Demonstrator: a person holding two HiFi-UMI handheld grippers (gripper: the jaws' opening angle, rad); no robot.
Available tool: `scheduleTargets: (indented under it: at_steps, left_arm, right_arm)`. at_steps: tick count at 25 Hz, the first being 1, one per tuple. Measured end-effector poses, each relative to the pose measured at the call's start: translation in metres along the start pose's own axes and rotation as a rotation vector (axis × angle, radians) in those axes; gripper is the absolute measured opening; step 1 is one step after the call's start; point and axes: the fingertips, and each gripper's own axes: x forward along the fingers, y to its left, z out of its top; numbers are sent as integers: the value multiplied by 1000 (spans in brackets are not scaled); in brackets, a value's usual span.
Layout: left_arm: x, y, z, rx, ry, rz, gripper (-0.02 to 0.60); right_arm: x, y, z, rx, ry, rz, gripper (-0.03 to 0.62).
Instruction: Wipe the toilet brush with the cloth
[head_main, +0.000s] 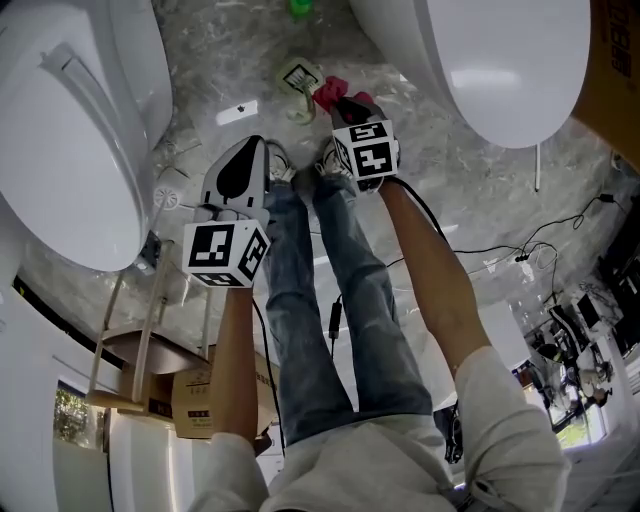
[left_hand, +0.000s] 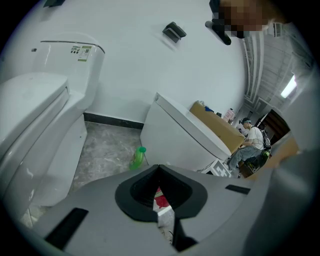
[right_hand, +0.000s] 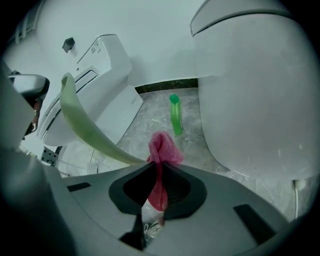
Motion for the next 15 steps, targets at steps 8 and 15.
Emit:
scheduleTargets:
  at_steps: [8, 15]
  left_arm:
    - [-2, -1, 4, 7, -4, 6, 20]
    - [-8, -9, 19, 26, -24, 5, 20]
  right_arm:
    - [-33, -7, 6, -1, -90, -27, 60]
    - [-97, 6, 30, -1, -236, -26, 60]
